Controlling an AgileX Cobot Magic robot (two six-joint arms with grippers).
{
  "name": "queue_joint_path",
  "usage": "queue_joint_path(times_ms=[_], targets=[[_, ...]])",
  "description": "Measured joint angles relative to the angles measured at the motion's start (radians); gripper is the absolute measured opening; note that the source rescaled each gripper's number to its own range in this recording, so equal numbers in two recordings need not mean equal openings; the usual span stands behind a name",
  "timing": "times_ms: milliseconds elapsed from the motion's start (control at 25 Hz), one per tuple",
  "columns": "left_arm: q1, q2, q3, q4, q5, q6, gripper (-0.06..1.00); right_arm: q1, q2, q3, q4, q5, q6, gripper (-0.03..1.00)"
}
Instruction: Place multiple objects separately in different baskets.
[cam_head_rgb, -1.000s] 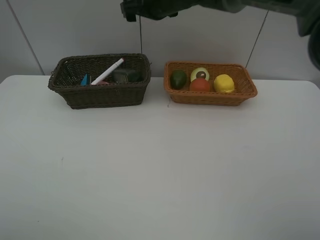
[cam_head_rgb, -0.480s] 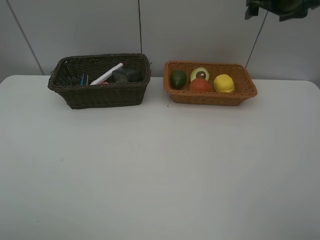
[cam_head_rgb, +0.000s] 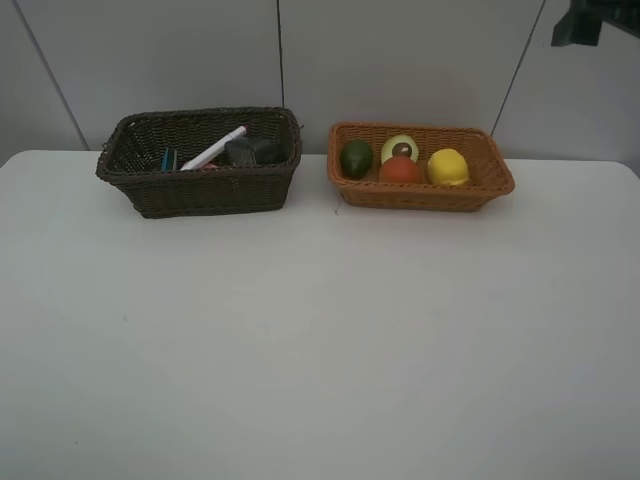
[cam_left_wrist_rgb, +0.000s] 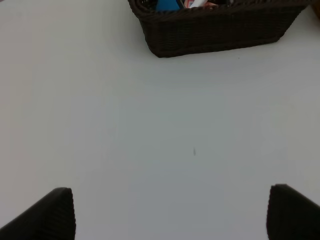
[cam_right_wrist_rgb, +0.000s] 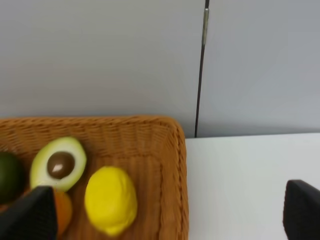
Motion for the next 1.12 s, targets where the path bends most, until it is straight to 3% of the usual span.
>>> queue_joint_path(times_ms=[120,280,680,920,1120], targets=[[0.000,0.000,0.000,0.000,0.000,0.000,0.97,0.000,-0.210,0.165,0.000,0.017,0.000,0.99],[0.000,0.000,0.000,0.000,0.000,0.000,0.97,0.000,-0.524,0.343,-0.002,0.109,0.000,0.99],[0.000,0.000,0.000,0.000,0.000,0.000,0.97,0.000,-1.187,0.438,-0.002,0.524,0.000,0.99],[0.000,0.000,0.000,0.000,0.000,0.000,0.97,0.002,-1.324,0.449,0.016,0.690,-0.048,0.99],[0.000,0.000,0.000,0.000,0.000,0.000,0.97,0.005,-1.324,0.500,0.068,0.657,-0.071,0.99]])
